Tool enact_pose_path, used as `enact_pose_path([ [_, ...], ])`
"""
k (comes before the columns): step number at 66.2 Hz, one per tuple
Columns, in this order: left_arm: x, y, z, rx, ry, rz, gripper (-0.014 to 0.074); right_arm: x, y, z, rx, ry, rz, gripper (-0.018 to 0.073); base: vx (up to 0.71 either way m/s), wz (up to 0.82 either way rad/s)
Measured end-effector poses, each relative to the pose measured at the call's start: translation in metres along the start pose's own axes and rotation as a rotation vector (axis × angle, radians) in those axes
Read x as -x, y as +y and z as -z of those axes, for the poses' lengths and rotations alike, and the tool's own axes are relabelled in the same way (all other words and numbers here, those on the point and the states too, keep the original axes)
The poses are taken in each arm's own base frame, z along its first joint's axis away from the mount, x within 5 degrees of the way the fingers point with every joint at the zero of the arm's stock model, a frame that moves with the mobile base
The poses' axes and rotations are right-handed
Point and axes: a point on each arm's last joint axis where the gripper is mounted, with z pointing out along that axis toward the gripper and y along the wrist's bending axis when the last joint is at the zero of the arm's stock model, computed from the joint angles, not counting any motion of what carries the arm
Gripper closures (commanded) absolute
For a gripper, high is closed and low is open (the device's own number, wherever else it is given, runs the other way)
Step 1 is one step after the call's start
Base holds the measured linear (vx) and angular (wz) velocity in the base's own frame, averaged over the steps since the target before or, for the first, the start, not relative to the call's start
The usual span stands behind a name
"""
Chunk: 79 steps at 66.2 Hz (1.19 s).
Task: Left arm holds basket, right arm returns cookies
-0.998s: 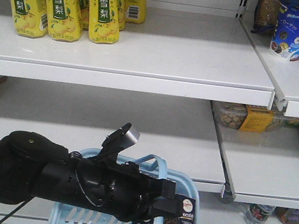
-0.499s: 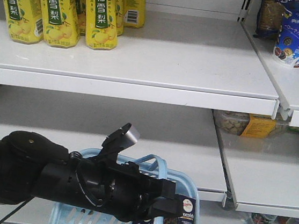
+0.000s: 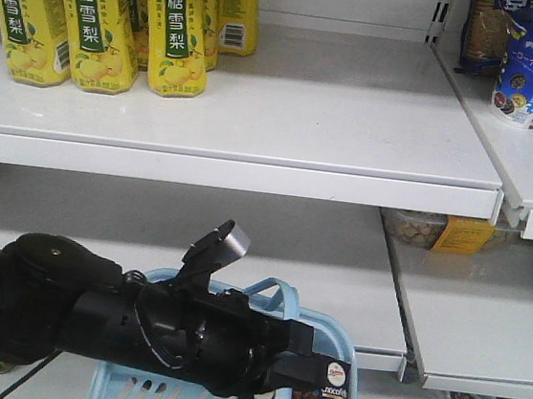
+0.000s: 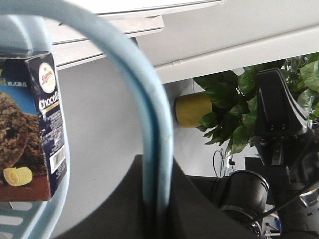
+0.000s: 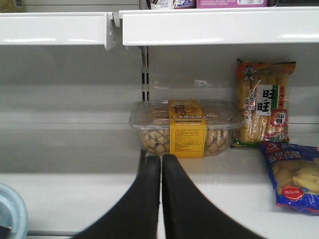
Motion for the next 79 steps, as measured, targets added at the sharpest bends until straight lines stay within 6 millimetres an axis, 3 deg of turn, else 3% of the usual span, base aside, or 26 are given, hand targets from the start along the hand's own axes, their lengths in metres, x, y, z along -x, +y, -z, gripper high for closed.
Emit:
enact_pose_path([
  [79,-0.0012,-0.0013,-0.0001,-0.013,0.012,0.009,0.0603,0.0,0.0,0.0,0.0,0.0,0.0,0.0568,0.01,0.0],
])
